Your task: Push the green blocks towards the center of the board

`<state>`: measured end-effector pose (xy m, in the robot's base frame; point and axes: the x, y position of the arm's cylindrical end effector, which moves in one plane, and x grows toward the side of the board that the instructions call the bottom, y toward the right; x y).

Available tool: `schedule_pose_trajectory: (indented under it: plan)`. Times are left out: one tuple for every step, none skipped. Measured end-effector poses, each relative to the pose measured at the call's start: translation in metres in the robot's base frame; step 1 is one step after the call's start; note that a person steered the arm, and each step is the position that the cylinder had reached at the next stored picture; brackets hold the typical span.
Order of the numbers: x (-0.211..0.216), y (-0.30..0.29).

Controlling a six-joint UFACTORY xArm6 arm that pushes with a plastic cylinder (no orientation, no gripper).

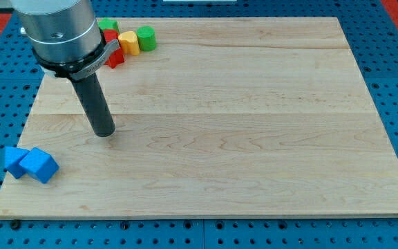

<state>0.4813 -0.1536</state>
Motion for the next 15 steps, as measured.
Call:
schedule_pose_trajectory:
  plan:
    - [0.000,0.000]
    - [0.001,-0.003]
    - [0.001,-0.003]
    - [-0.002,-0.003]
    - [-0.003,0.000]
    - [-0.001,0.003]
    - [-0.006,0.003]
    - [-0.025,0.003]
    - [-0.040,-0.017]
    - [-0.074,-0.082]
    - [-0.120,-0.149]
    - [-0.185,-0.145]
    - [-0.245,-0.104]
    - [-0.269,-0.041]
    - [-0.281,-0.032]
